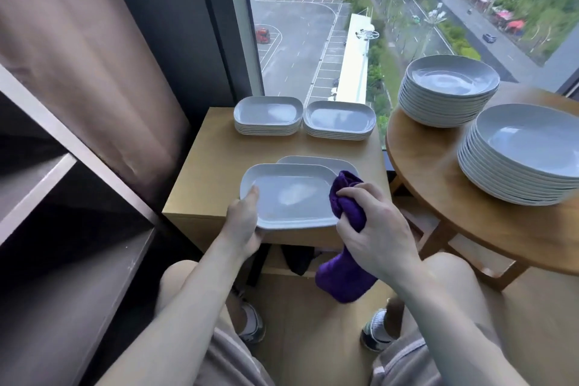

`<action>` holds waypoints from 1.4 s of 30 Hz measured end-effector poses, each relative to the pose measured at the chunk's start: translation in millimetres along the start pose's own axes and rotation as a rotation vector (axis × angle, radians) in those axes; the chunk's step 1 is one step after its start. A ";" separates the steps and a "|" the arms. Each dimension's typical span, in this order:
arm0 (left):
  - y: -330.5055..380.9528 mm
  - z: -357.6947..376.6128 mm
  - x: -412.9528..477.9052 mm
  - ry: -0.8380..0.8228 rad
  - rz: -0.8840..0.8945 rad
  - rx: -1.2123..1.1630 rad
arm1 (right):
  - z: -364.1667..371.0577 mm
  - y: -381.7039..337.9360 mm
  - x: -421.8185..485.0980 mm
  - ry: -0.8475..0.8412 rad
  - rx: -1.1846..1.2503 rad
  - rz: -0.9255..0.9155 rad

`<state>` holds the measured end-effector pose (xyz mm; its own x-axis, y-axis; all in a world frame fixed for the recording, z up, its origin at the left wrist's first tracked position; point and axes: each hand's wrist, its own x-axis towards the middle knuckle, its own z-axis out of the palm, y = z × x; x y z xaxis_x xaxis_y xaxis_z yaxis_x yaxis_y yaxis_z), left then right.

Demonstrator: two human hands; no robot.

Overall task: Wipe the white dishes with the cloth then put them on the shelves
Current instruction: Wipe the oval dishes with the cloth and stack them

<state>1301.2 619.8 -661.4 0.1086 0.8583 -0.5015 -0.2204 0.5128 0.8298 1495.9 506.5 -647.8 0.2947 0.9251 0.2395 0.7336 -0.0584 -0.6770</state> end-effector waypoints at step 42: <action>33.1 92.6 164.8 0.216 0.416 1.118 | -9.8 88.8 53.6 0.126 0.284 0.064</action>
<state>1401.5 780.0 -693.8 0.0413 0.9953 -0.0879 0.7704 0.0243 0.6371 1582.9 547.2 -688.3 0.4214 0.8680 0.2626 0.5160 0.0087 -0.8565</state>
